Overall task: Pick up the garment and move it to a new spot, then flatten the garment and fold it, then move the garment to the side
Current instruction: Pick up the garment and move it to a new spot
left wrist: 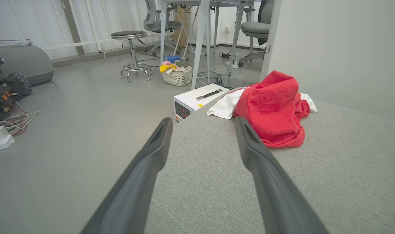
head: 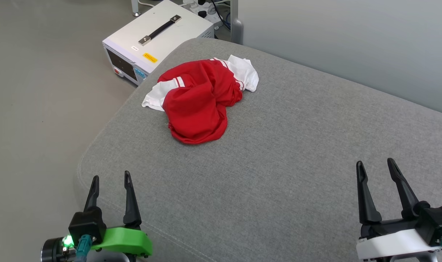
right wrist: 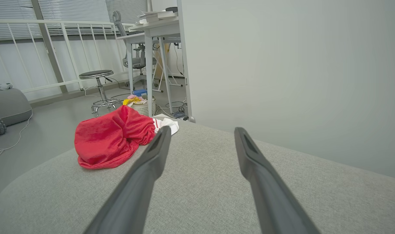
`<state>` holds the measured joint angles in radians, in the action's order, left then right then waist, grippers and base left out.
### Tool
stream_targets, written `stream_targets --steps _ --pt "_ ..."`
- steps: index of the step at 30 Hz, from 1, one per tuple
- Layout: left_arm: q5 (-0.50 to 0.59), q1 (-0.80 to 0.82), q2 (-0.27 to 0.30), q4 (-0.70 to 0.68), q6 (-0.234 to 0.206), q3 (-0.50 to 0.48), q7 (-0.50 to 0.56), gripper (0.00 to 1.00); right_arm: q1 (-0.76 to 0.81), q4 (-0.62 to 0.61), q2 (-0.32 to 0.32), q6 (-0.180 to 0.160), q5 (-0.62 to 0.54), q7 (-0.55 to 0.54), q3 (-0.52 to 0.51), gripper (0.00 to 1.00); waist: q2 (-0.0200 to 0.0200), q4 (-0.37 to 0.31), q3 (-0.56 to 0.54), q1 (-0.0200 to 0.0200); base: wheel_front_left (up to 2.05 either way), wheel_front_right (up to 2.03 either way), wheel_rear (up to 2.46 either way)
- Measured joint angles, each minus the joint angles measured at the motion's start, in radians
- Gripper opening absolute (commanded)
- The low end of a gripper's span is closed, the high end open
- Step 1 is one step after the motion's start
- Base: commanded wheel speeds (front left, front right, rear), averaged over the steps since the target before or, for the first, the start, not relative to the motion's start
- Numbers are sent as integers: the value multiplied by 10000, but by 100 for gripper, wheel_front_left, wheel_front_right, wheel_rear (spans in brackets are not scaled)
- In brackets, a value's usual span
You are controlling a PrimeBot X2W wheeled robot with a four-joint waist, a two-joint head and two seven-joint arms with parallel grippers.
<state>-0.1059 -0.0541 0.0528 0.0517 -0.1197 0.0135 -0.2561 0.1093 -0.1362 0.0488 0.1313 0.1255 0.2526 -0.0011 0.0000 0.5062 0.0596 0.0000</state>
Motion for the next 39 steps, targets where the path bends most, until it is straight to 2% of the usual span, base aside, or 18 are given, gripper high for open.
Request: stream_targets --steps 5,9,14,20,25,28,32,37,39 --pt "8 243 -2 96 240 -161 2 100 -76 -2 0 0 -144 0 111 100 0 -157 93 0 0 0 0" --pt "10 1363 115 81 838 -577 2 100 -356 -88 -4 0 -395 0 209 100 0 -401 295 0 0 0 0" --pt "23 3150 721 201 1599 -1221 0 100 -882 -349 -6 0 -750 0 282 100 0 -872 738 0 0 0 0" --pt "-290 5484 1542 1016 2226 -1791 0 100 -1343 -683 -2 0 -1070 2 255 100 0 -1445 1491 1 0 0 0" --pt "-863 6962 2261 2314 2433 -1315 161 100 -1659 -922 -4 0 -1225 2 270 100 0 -1881 2159 2 0 0 0" --pt "-1549 7905 2940 3195 2447 -374 1116 100 -1869 -1103 -4 0 -1336 0 290 100 0 -2114 2591 2 0 0 0" --pt "-3116 9109 3599 3712 2476 825 2617 100 -2190 -1312 -6 0 -1475 2 299 100 0 -2336 3100 2 0 0 0" --pt "-4989 9925 4604 4234 2476 2456 5672 100 -2454 -1486 -6 0 -1544 0 303 100 0 -2593 3669 2 0 0 0" --pt "-5290 10219 4957 4337 2476 2972 6612 100 -2534 -1538 -6 0 -1580 0 297 100 0 -2680 3851 2 0 0 0"
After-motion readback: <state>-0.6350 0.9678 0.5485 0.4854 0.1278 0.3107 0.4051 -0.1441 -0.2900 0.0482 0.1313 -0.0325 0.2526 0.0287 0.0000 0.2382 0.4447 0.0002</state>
